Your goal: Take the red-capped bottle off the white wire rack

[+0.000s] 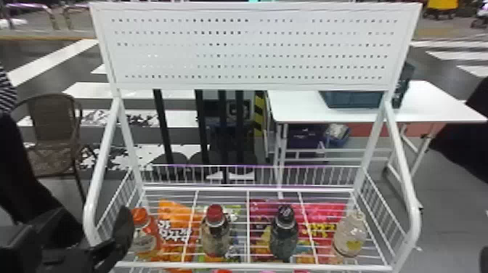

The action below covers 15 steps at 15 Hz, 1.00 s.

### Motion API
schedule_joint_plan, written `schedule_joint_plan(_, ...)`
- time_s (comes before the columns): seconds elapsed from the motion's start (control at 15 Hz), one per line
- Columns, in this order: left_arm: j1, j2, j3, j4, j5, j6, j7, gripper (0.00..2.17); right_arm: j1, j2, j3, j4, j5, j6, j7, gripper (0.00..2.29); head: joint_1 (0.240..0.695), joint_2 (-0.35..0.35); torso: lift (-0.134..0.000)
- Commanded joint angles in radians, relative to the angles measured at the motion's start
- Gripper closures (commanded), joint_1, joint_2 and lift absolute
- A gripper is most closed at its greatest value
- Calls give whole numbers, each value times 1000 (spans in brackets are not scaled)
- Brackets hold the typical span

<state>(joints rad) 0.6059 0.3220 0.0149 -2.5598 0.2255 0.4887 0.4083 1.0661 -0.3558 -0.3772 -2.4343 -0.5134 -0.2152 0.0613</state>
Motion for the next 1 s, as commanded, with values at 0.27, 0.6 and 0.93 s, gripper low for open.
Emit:
schedule_joint_plan(0.27,-2,-1,-1,1,0,2,0,87,-2,1,0,4,0,-3,0,171,499,0,0)
schedule_joint_plan(0.6,8,-3,-30,0,-8,2,6,90,-8,1,1,11,1,-3,0,171,499,0,0)
schedule_joint_plan(0.93,-31,-5,-319,247,-133,-299,98,90,-20,1,9,26,0,-6,0,171,499,0,0)
